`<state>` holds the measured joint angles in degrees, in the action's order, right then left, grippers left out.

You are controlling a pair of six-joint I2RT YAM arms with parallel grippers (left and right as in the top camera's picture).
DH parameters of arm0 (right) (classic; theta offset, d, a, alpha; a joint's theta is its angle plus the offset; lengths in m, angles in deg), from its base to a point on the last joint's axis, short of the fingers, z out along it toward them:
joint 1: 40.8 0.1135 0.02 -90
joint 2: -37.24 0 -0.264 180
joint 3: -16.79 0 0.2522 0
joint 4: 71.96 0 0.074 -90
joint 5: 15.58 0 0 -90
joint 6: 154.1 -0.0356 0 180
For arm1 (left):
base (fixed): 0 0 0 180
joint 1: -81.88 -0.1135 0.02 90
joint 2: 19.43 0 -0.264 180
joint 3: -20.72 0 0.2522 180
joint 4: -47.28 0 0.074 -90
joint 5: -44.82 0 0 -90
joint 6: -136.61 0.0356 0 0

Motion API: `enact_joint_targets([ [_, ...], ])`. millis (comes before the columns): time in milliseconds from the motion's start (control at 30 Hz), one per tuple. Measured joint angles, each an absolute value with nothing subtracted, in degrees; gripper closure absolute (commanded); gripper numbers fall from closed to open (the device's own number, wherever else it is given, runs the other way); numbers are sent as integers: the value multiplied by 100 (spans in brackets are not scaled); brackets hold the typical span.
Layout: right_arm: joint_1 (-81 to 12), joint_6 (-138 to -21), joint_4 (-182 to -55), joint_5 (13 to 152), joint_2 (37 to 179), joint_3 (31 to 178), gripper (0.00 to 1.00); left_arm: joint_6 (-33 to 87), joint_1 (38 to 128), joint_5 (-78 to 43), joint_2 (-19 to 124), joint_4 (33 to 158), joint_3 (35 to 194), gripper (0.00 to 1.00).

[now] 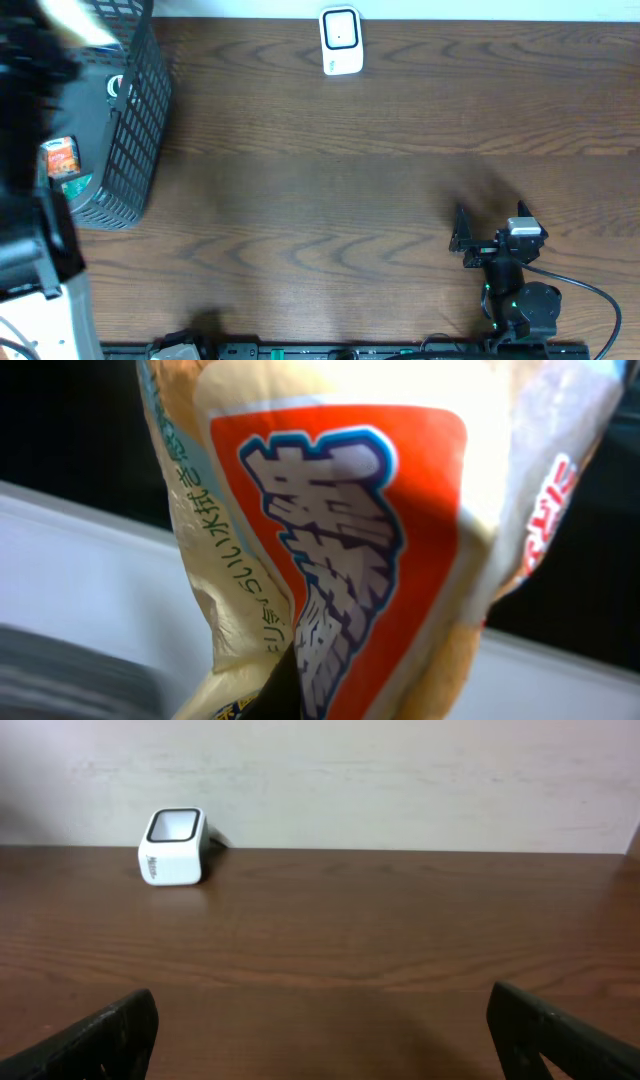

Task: Scan the item barcode
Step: 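Lift the snack bag out and swing it to the white scanner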

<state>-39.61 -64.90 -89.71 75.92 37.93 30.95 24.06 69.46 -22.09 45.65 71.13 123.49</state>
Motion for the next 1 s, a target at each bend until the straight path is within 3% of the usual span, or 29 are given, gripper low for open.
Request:
enact_joint_targets([
  [133, -3961, -6490, -8974, 7592, 3793, 3095, 1, 2255, 8594, -1973, 4923, 7299, 12340, 92],
  [367, -3961, -6490, -8971, 7592, 3793, 3093, 1, 2192, 10340, -2860, 6049, 8507, 12310, 93],
  [567, -3959, -6490, -8971, 7592, 3793, 3095, 1, 2170, 11057, -3781, 7299, 8654, 12301, 93],
  [833, -3959, -6490, -8971, 7592, 3793, 3095, 1, 1720, 11737, -4047, 8722, 8652, 12299, 92],
  [933, -3959, -6490, -8971, 7592, 3793, 3095, 1, 1447, 11971, -4086, 9070, 8534, 12299, 83],
  [1000, -3959, -6490, -8971, 7592, 3793, 3095, 1, 1291, 12113, -4100, 9212, 8372, 12299, 66],
])
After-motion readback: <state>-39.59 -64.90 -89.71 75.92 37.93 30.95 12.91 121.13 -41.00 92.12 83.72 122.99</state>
